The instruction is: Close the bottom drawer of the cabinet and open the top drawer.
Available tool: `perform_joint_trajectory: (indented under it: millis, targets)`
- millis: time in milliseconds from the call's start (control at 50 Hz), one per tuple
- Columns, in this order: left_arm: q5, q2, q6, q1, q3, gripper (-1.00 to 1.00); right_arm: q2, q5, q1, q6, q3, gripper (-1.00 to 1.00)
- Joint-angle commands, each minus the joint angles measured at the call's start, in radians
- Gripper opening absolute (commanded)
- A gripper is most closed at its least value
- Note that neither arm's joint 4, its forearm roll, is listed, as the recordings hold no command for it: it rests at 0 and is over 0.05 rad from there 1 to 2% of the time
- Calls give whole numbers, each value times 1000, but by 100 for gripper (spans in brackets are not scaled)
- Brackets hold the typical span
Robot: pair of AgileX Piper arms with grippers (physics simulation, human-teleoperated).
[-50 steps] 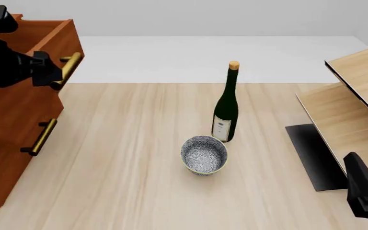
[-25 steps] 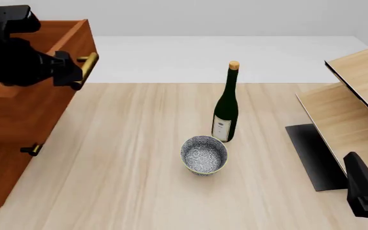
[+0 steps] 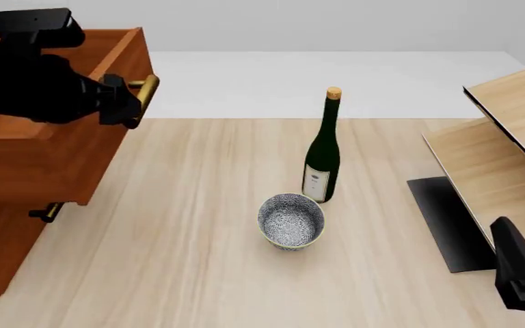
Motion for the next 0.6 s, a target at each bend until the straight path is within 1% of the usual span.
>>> perform_joint_trajectory:
  millis: [20,200,600]
  targets:
    - [4,19,-8,-59,27,100,2,-3,-1,0,0,100]
    - [-6,30,-15,-89,25,100,4,-3,-1,1,0,100]
    - [-17,23,-65,-183,8,100,12,-12,-2,-1,0,100]
